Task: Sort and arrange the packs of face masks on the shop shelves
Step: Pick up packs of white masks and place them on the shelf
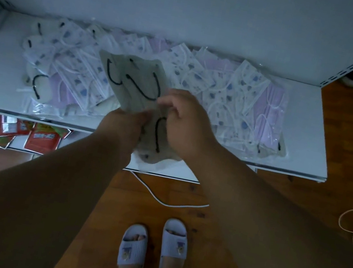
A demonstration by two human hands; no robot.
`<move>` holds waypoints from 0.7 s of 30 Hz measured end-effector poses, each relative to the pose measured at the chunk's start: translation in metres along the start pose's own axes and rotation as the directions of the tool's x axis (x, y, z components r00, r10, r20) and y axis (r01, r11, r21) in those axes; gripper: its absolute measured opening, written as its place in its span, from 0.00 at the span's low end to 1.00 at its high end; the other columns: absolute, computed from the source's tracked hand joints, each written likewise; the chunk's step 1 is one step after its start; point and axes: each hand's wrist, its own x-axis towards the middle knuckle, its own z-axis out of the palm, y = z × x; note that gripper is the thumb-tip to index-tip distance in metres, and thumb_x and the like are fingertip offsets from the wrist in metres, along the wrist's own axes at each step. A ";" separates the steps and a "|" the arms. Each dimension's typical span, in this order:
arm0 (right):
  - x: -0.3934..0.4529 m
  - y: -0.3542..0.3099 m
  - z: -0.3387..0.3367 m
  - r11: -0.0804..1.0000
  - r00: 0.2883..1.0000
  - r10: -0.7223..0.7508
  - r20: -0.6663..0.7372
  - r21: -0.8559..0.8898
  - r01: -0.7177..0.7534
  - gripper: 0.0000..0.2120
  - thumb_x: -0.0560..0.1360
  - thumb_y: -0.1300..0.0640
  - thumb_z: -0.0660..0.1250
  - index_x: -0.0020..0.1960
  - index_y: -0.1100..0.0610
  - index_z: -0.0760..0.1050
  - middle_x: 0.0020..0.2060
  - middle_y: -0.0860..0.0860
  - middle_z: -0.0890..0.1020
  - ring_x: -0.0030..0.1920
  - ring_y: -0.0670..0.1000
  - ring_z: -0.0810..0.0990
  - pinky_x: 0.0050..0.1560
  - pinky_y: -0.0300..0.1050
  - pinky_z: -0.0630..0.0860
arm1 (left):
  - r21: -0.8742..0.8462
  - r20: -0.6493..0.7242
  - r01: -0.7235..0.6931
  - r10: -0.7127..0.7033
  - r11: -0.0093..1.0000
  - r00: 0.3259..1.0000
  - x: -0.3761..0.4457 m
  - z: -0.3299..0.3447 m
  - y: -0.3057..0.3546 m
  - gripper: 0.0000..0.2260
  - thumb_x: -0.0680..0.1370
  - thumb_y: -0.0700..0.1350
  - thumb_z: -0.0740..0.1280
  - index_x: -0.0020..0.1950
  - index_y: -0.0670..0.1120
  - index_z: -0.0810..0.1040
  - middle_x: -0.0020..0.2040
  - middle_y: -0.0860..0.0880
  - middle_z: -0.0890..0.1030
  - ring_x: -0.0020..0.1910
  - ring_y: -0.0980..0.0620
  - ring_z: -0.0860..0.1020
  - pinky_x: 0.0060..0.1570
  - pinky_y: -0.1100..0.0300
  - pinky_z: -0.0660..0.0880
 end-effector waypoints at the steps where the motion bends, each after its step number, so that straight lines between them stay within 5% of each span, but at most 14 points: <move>1: 0.002 0.003 -0.001 0.998 0.995 0.059 -0.075 -0.001 -0.060 0.16 0.79 0.67 0.59 0.62 0.61 0.78 0.63 0.57 0.77 0.63 0.54 0.75 0.58 0.36 0.65 | 0.006 -0.011 0.009 -0.009 1.000 1.000 0.002 -0.006 0.000 0.08 0.76 0.49 0.74 0.48 0.45 0.80 0.35 0.49 0.80 0.33 0.49 0.77 0.37 0.58 0.74; 4: 0.011 0.012 -0.005 0.934 0.924 0.356 -0.141 0.035 -0.355 0.20 0.80 0.57 0.61 0.71 0.55 0.70 0.65 0.53 0.75 0.62 0.54 0.76 0.60 0.45 0.72 | -0.070 0.064 0.070 -0.066 0.995 0.996 0.006 -0.024 -0.001 0.05 0.77 0.45 0.73 0.45 0.46 0.80 0.37 0.47 0.79 0.35 0.49 0.77 0.40 0.56 0.75; 7: 0.016 0.013 -0.005 0.736 0.811 0.576 0.102 0.369 -0.568 0.14 0.78 0.55 0.67 0.63 0.56 0.75 0.50 0.51 0.80 0.48 0.53 0.80 0.50 0.48 0.78 | -0.119 0.150 0.097 -0.078 0.988 0.986 0.006 -0.034 0.002 0.03 0.79 0.44 0.70 0.47 0.45 0.79 0.35 0.48 0.81 0.31 0.51 0.80 0.33 0.61 0.77; 9: 0.016 0.013 -0.006 0.624 0.797 0.587 0.143 0.548 -0.557 0.02 0.77 0.61 0.69 0.49 0.58 0.78 0.40 0.54 0.81 0.36 0.51 0.80 0.39 0.45 0.75 | -0.149 0.152 0.099 -0.076 0.984 0.985 0.003 -0.037 0.004 0.03 0.79 0.43 0.70 0.47 0.44 0.79 0.36 0.48 0.82 0.33 0.50 0.82 0.36 0.58 0.80; 11: 0.018 0.015 -0.009 0.582 0.777 0.625 0.070 0.622 -0.524 0.04 0.77 0.64 0.67 0.44 0.57 0.77 0.37 0.55 0.81 0.30 0.49 0.80 0.33 0.43 0.73 | -0.161 0.109 0.094 -0.077 0.982 0.991 0.004 -0.043 0.005 0.04 0.79 0.43 0.70 0.46 0.44 0.79 0.37 0.47 0.82 0.36 0.48 0.81 0.42 0.54 0.81; 14: 0.028 0.020 -0.018 0.522 0.693 0.721 -0.034 0.684 -0.510 0.07 0.79 0.61 0.65 0.42 0.55 0.74 0.37 0.55 0.81 0.29 0.49 0.80 0.28 0.40 0.73 | -0.181 0.123 0.105 -0.084 0.978 0.989 0.006 -0.055 0.005 0.05 0.79 0.45 0.70 0.44 0.45 0.78 0.35 0.48 0.81 0.31 0.51 0.81 0.32 0.60 0.77; 16: 0.034 0.024 -0.019 0.504 0.653 0.757 -0.021 0.655 -0.563 0.08 0.80 0.54 0.65 0.44 0.57 0.73 0.39 0.56 0.80 0.33 0.53 0.80 0.33 0.43 0.76 | -0.206 0.132 0.124 -0.098 0.971 0.986 0.007 -0.063 0.003 0.05 0.79 0.45 0.70 0.44 0.45 0.79 0.34 0.48 0.81 0.30 0.52 0.81 0.31 0.61 0.77; 18: 0.033 0.022 -0.016 0.599 0.648 0.759 -0.065 0.462 -0.654 0.16 0.77 0.47 0.67 0.53 0.59 0.74 0.49 0.57 0.80 0.44 0.57 0.81 0.44 0.49 0.79 | -0.233 0.165 0.150 -0.112 0.961 0.980 0.008 -0.069 0.001 0.06 0.77 0.45 0.70 0.42 0.45 0.79 0.34 0.49 0.80 0.30 0.52 0.79 0.32 0.61 0.76; 21: 0.010 0.006 -0.003 0.748 0.742 0.656 -0.137 0.246 -0.616 0.24 0.75 0.42 0.67 0.64 0.56 0.72 0.59 0.55 0.78 0.54 0.58 0.80 0.55 0.54 0.79 | -0.225 0.257 0.228 -0.168 0.947 0.952 0.003 -0.072 0.000 0.05 0.71 0.48 0.72 0.37 0.47 0.80 0.36 0.51 0.75 0.33 0.55 0.72 0.35 0.63 0.62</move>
